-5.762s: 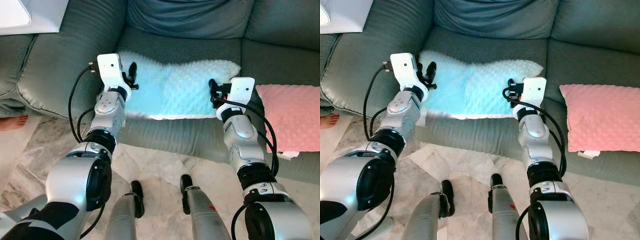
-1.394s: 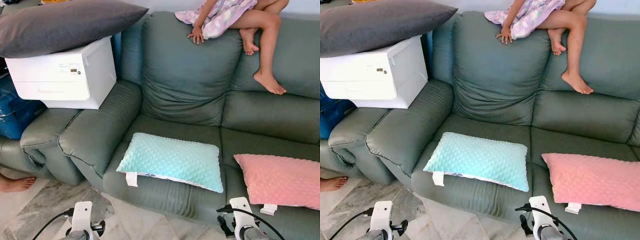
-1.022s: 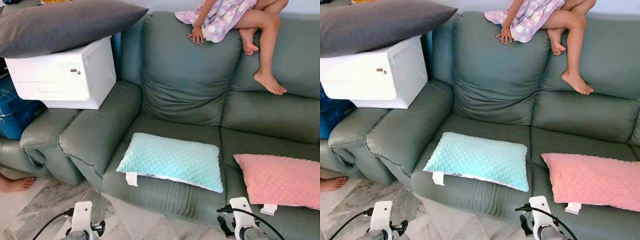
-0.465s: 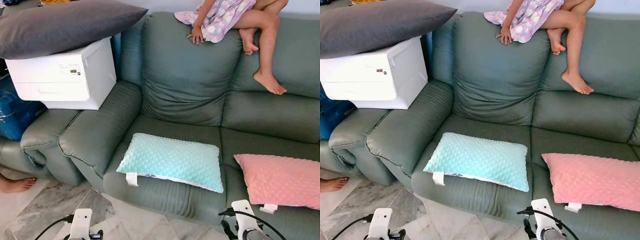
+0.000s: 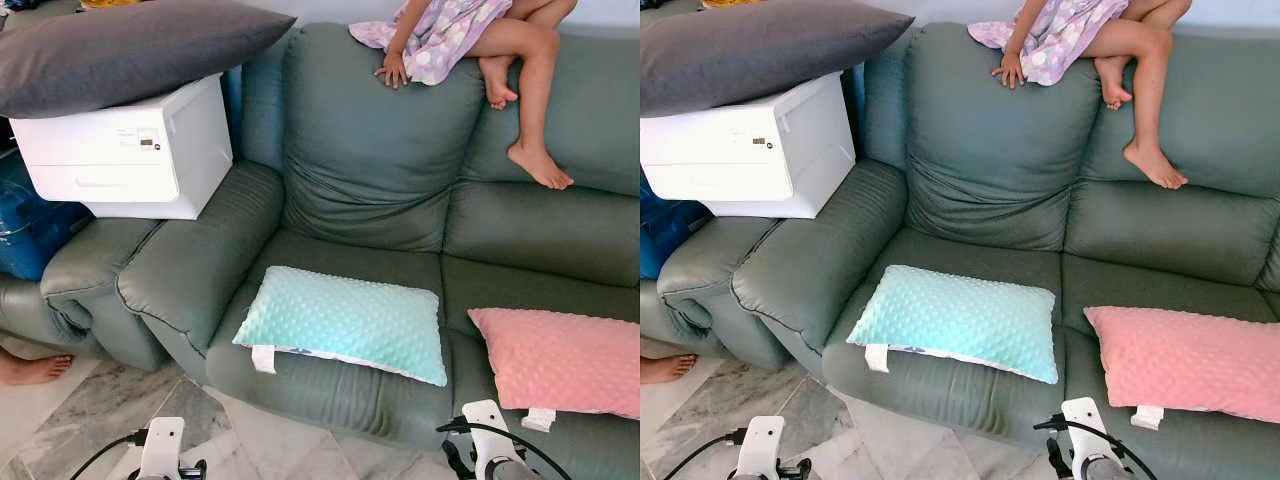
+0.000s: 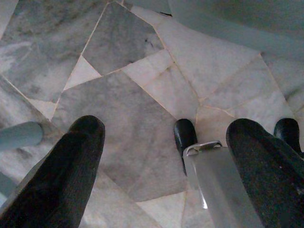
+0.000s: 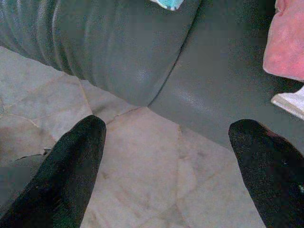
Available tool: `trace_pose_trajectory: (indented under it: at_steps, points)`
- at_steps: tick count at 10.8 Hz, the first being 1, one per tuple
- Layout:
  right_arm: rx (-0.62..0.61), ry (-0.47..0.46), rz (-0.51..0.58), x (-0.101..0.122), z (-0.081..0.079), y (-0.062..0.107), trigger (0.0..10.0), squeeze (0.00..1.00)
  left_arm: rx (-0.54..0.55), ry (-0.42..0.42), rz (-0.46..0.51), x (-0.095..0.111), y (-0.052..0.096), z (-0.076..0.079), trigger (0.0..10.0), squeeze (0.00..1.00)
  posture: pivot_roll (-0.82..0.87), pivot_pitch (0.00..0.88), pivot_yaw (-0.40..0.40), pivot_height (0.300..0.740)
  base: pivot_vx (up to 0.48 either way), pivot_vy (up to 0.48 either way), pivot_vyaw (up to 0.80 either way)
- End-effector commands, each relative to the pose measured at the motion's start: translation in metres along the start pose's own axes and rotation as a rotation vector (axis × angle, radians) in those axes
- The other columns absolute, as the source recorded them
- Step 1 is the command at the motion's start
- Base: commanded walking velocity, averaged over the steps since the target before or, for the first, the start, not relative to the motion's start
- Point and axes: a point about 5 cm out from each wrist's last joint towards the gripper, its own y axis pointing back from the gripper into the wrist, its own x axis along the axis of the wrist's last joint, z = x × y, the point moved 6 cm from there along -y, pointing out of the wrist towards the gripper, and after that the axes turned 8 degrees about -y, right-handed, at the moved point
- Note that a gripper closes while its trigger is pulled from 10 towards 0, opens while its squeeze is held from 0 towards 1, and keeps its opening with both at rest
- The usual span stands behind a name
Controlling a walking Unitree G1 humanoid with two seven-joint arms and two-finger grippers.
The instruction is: Move the pillow to the sofa
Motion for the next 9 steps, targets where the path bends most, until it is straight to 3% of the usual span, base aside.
trace_pose_trajectory:
  at_steps: [1,9]
  points:
    - [-0.003,0.007,-0.009,-0.0034,0.0014,0.0007,10.0,0.00,-0.001,-0.004,0.001,-0.0001,0.0001,-0.0002,10.0,0.00,-0.21,0.007,0.029,0.740,0.000,0.000,0.00]
    - [-0.007,0.010,-0.027,-0.0106,0.0032,0.0021,10.0,0.00,-0.003,-0.002,0.001,-0.0012,0.0003,-0.0010,10.0,0.00,-0.21,0.012,0.029,0.740,0.000,0.000,0.00]
